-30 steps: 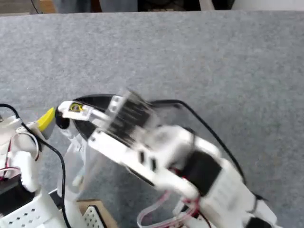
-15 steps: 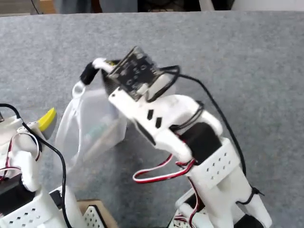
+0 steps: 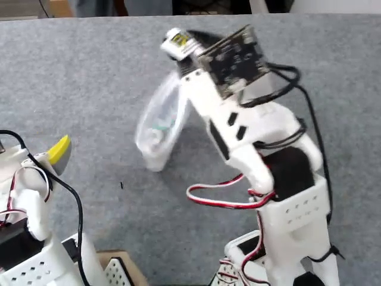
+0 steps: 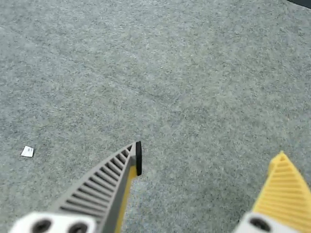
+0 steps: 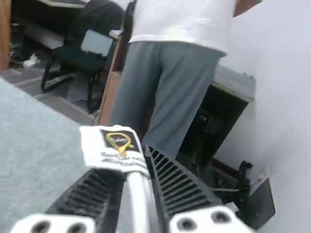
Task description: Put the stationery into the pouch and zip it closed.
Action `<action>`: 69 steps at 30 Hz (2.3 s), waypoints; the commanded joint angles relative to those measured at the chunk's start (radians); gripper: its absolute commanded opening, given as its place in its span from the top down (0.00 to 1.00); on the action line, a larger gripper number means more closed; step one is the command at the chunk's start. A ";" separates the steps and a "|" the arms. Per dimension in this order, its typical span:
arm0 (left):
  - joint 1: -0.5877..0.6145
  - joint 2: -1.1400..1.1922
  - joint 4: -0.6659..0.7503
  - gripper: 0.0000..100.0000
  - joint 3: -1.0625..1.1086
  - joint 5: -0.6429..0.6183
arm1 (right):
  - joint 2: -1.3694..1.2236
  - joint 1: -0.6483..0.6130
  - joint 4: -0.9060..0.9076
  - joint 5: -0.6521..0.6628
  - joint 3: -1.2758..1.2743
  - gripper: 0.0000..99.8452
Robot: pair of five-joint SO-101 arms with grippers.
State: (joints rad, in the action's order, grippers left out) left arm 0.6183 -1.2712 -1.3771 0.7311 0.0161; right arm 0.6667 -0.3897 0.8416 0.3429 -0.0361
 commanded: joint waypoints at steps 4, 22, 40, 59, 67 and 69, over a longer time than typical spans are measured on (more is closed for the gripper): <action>-0.005 -0.006 0.014 0.60 -0.002 0.006 | 0.002 0.058 -0.028 0.008 0.159 0.99; -0.012 -0.006 -0.041 0.60 -0.002 0.006 | 0.001 0.061 -0.020 0.008 0.176 0.99; -0.012 -0.006 -0.011 0.60 0.001 0.006 | 0.010 -0.249 0.061 0.006 -0.104 0.99; 0.013 0.003 0.187 0.60 0.125 0.207 | 0.185 -0.354 0.321 0.008 -0.067 0.99; -0.154 0.005 -0.118 0.60 -0.180 0.132 | 0.191 -0.160 0.351 0.000 -0.070 0.99; -0.220 0.005 -0.175 0.60 -0.246 0.097 | 0.193 -0.140 0.362 0.000 -0.067 0.99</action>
State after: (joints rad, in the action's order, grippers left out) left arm 0.4849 -1.2666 -1.4707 0.6145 0.1588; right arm 0.8385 -0.5723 1.1899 0.3429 -0.1465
